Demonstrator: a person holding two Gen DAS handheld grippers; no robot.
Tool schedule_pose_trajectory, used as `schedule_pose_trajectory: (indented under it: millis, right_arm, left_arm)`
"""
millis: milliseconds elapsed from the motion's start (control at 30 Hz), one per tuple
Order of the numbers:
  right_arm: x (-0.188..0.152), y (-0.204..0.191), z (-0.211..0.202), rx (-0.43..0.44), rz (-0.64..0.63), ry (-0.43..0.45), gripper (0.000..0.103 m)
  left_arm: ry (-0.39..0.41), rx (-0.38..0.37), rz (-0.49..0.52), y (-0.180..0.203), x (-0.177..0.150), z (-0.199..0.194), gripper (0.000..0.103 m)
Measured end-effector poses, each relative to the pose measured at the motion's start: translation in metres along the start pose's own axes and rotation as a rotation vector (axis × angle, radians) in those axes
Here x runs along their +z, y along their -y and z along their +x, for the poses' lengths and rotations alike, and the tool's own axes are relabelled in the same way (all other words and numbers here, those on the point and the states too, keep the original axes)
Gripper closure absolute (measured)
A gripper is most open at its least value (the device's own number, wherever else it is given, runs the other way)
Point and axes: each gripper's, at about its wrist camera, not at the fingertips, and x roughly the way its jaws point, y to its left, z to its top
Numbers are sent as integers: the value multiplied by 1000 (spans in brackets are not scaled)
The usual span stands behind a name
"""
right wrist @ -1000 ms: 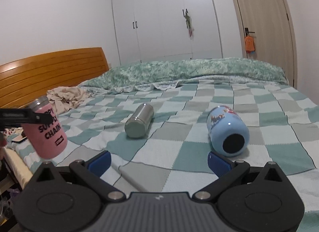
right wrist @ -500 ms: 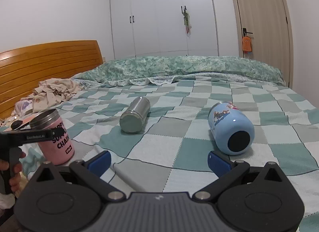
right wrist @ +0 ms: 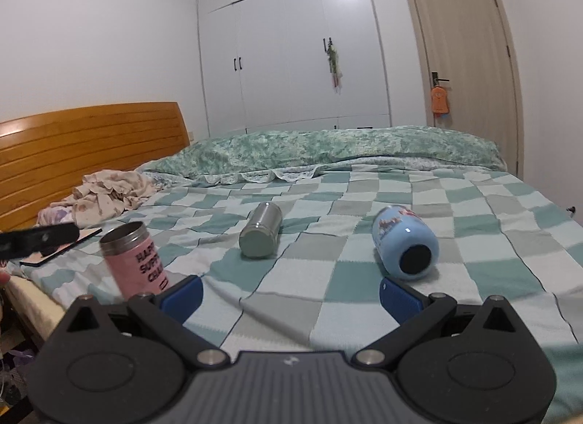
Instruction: Flip cup upright
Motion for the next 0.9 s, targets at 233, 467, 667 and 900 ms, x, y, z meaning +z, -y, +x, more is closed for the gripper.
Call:
schedule_pose_trajectory:
  millis: [233,467,667,900]
  right_arm:
    - [-40,-6,-42,-125,-73,60,0]
    - [-69,-7,-57,-202,-159,114,0]
    - [-80,5,-52,-221,-136,117,0]
    - [-86,9,-54,-220,-121,146,0]
  left_arm:
    - [-49,-16,-26,28,-53,-9,0]
    - [3,48,-5,49,-90,-6,0]
    - [9,76,20,52,-98,1,0]
    - [32,88,30,53,-102,0,0]
